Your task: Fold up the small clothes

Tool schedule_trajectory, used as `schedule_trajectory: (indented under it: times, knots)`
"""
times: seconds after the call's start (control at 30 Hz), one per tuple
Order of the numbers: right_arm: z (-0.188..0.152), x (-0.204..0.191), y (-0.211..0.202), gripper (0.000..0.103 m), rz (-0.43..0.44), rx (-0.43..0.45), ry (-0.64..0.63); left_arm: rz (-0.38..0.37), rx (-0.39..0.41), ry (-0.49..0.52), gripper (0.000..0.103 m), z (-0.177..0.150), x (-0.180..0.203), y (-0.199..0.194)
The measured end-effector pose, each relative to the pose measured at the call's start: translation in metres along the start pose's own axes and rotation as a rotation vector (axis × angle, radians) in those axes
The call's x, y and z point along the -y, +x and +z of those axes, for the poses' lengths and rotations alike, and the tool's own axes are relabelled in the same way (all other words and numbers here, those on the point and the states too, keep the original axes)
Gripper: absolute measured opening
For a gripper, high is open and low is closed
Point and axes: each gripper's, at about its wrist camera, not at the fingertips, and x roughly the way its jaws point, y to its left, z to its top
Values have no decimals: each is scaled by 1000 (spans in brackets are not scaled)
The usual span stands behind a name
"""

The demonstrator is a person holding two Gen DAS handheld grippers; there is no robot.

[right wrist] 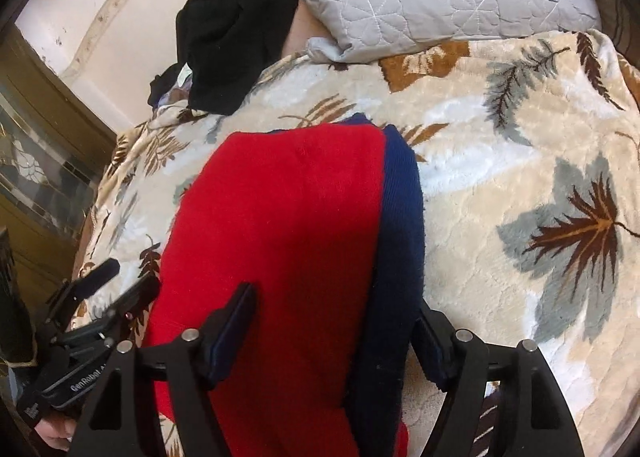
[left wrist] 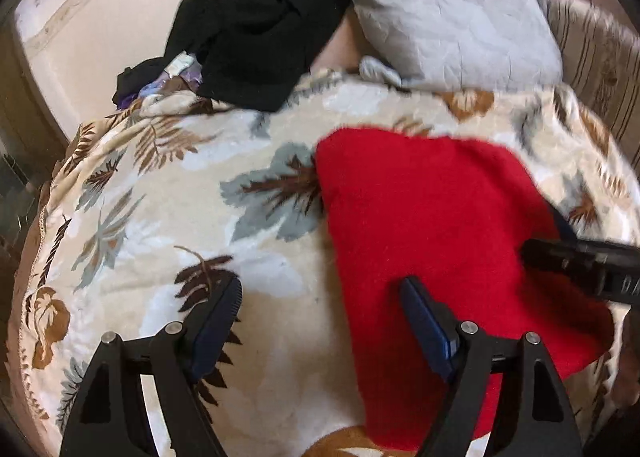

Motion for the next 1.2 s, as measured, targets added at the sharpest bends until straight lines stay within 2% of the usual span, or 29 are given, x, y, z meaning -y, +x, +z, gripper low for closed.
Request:
schedule_trajectory:
  times: [0.07, 0.2, 0.23, 0.37, 0.5, 0.67, 0.73, 0.8, 0.83, 0.9, 1.03, 1.1, 1.2]
  knots:
    - [-2, 3, 9, 76, 22, -25, 22, 5, 6, -3, 82, -2, 3, 3]
    - [-2, -4, 3, 57, 41, -6, -16, 4, 8, -10, 82, -1, 2, 0]
    - [-2, -5, 1, 57, 40, 1, -23, 3, 8, -14, 82, -1, 2, 0]
    - [0, 2, 2, 57, 65, -13, 17, -20, 20, -20, 82, -1, 0, -7]
    - [4, 13, 6, 68, 71, -12, 82, -18, 26, -8, 82, -1, 2, -8]
    - [8, 8, 17, 73, 73, -1, 71, -17, 24, -8, 82, -1, 2, -7]
    - [9, 2, 15, 68, 61, 24, 42, -18, 22, -12, 82, -1, 2, -6]
    - [8, -15, 4, 45, 20, 89, -59, -13, 23, -15, 82, -1, 1, -6]
    - [7, -22, 0, 42, 4, 112, -101, -9, 25, -17, 82, 0, 0, -6]
    - [5, -31, -5, 41, -6, 144, -147, -7, 25, -27, 82, 1, -2, -6]
    - [12, -8, 16, 43, -6, 56, -46, -30, 10, -23, 82, 1, -2, -1]
    - [13, 1, 14, 45, 36, 49, 6, -17, 15, -13, 82, 0, 0, -1]
    - [12, -5, 3, 48, 29, 70, -18, -20, 11, -21, 82, 1, -2, -4]
